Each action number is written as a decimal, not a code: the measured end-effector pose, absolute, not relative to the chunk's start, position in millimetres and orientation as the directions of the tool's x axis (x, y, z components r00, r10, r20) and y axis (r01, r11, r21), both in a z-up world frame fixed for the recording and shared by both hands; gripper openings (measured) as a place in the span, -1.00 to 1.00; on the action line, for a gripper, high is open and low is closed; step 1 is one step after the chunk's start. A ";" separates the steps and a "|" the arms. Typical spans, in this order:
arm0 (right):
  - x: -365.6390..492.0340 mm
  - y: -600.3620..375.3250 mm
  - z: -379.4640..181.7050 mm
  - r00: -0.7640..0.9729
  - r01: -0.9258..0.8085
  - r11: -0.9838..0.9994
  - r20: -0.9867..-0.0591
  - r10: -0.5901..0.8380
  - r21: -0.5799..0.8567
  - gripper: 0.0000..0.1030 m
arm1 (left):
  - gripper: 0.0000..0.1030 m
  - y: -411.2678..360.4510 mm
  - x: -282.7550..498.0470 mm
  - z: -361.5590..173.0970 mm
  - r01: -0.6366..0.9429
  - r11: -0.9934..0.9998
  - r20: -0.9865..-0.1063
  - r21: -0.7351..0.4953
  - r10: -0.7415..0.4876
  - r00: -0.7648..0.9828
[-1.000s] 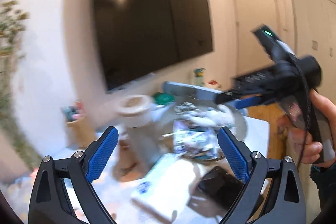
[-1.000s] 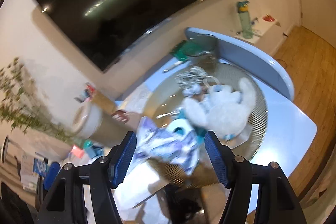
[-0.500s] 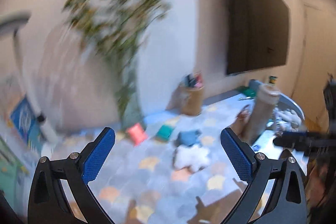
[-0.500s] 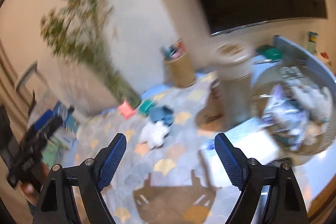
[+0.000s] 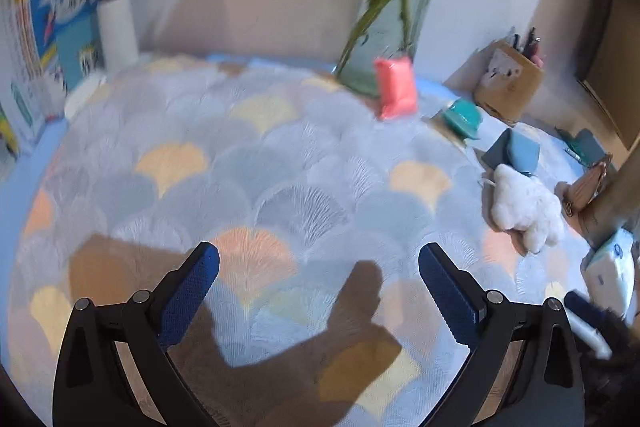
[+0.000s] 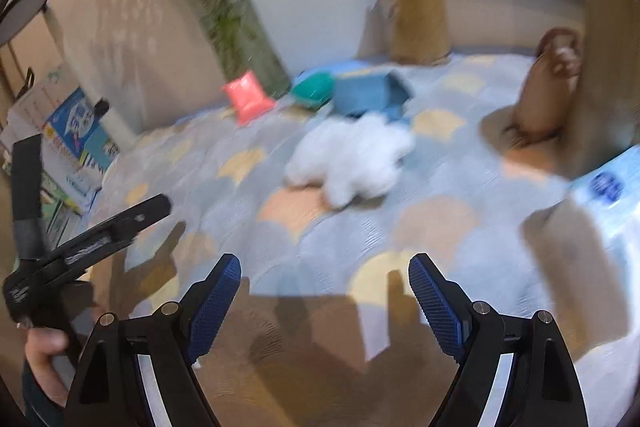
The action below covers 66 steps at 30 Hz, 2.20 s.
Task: Organize soft objects
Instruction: 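Move both tools back over the bed toward the pink pouch and white plush, then grasp the pink pouch with the left tool while the right grasps the white fluffy plush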
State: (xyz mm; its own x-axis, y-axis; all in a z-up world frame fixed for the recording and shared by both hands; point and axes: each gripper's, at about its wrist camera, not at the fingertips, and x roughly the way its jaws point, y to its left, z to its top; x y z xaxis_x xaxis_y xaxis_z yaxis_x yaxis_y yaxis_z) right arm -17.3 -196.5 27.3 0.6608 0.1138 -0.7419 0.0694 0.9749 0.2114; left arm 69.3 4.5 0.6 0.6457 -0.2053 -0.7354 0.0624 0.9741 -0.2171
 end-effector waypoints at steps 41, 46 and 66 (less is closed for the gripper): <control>86.0 -252.5 20.2 0.619 -0.002 0.970 -0.762 0.193 0.244 0.72 | -0.27 -66.1 230.1 0.4 0.135 0.946 -0.709 -0.295 -0.311 0.633; 84.2 -240.7 20.3 0.613 -0.056 0.970 -0.759 0.219 0.235 0.68 | -0.32 -57.9 223.2 2.2 0.151 0.927 -0.684 -0.345 -0.358 0.636; 34.4 -203.0 37.6 0.569 -0.028 0.925 -0.755 0.325 0.378 0.70 | -0.32 -2.5 98.4 3.5 0.168 0.906 -0.632 -0.387 -0.394 0.667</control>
State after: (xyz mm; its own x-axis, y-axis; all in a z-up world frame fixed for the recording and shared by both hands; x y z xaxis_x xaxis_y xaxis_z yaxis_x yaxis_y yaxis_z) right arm 34.4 -203.0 37.6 0.5692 0.3253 -0.7552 -0.0276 0.9255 0.3778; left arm 98.4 -2.5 3.5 0.6670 -0.3939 -0.6324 0.1680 0.9065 -0.3874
